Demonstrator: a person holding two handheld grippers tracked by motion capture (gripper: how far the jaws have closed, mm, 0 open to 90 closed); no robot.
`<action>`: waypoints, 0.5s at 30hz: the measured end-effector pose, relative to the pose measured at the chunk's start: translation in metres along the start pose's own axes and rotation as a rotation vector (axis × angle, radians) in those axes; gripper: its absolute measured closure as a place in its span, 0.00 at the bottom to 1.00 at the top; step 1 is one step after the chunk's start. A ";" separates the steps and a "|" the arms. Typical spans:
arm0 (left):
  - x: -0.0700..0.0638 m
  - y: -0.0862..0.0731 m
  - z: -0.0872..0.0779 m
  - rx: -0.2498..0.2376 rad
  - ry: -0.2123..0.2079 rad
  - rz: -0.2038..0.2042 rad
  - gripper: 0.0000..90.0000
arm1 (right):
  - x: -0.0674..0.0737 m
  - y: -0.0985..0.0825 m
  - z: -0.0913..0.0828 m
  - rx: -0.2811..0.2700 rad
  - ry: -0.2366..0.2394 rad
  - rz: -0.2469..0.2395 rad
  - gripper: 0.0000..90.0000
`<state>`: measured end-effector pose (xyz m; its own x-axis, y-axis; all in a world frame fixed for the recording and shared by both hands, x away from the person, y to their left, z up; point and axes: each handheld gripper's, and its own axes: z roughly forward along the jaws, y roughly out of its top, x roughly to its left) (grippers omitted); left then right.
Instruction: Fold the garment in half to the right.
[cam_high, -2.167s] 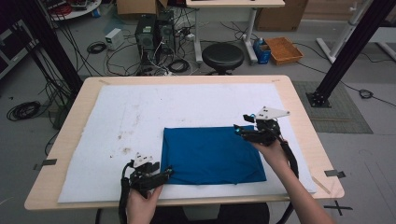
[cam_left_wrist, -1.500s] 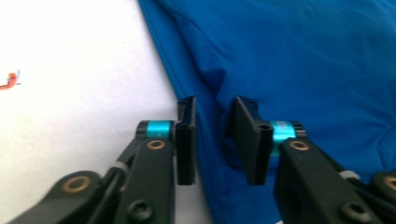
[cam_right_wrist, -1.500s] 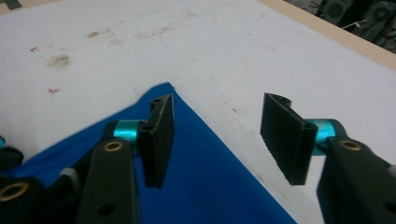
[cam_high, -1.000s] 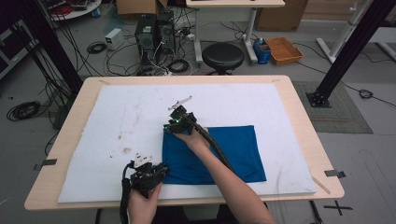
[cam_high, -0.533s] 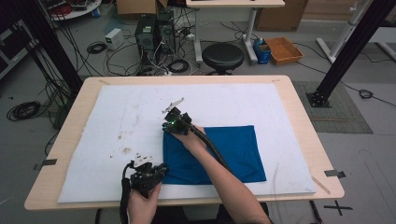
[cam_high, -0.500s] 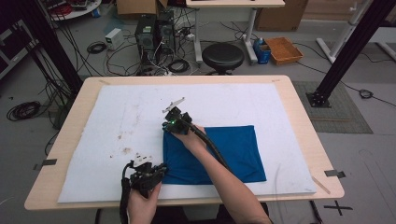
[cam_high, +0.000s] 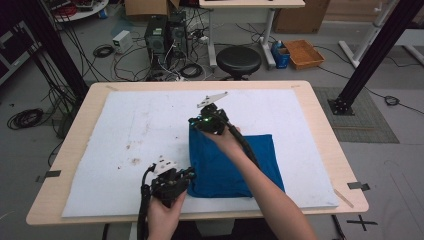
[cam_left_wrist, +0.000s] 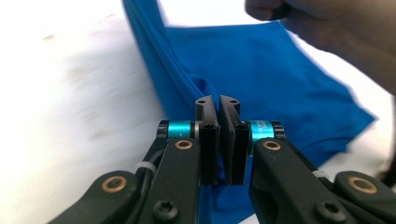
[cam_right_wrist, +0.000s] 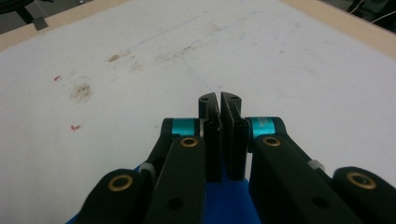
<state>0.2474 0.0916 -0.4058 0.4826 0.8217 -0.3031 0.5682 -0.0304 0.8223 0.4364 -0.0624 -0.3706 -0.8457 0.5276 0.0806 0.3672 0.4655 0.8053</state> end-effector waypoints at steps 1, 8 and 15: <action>-0.005 0.003 0.004 0.004 -0.020 0.006 0.96 | -0.004 -0.002 -0.008 -0.004 -0.003 0.001 0.98; -0.039 0.015 0.037 0.025 -0.105 0.043 0.96 | -0.035 -0.019 -0.052 0.006 -0.032 0.022 0.98; -0.066 0.020 0.066 0.039 -0.170 0.054 0.96 | -0.061 -0.044 -0.089 0.009 -0.089 0.040 0.98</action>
<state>0.2711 -0.0007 -0.4016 0.6169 0.7106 -0.3383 0.5623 -0.0973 0.8212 0.4374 -0.1786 -0.3589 -0.7927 0.6067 0.0597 0.4039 0.4493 0.7968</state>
